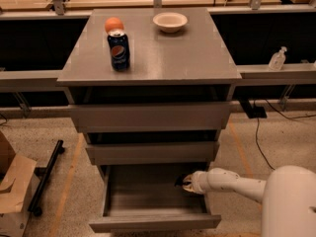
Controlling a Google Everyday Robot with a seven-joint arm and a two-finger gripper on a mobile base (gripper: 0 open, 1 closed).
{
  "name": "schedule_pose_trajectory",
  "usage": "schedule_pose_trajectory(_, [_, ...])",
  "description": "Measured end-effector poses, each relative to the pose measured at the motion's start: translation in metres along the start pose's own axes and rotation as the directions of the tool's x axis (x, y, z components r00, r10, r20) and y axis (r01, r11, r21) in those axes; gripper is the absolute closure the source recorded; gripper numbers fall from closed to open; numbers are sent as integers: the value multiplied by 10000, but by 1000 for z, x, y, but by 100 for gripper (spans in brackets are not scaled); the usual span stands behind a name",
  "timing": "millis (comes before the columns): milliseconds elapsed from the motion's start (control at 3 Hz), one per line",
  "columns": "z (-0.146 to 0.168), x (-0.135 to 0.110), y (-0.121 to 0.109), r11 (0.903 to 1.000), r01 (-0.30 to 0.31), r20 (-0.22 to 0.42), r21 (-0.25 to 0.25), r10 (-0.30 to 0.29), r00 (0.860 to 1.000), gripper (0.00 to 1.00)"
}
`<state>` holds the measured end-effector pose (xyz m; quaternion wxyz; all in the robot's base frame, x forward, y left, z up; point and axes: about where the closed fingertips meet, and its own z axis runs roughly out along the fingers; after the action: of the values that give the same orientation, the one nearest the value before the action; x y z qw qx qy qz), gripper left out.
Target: Pick rxbar blueberry from bottom drawer and place on counter
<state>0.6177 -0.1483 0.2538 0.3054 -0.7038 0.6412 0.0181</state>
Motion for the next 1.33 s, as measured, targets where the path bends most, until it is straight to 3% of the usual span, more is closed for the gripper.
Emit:
schedule_pose_trajectory(333, [-32, -4, -23, 9978, -236, -385, 618, 260, 9989, 100])
schedule_pose_trajectory(667, [-31, -8, -24, 9977, -243, -324, 627, 263, 9991, 100])
schedule_pose_trajectory(1000, [-29, -10, -21, 9992, -111, -297, 396, 123, 9995, 100])
schedule_pose_trajectory(1333, [-30, -25, -13, 9992, 115, -181, -384, -122, 9998, 100])
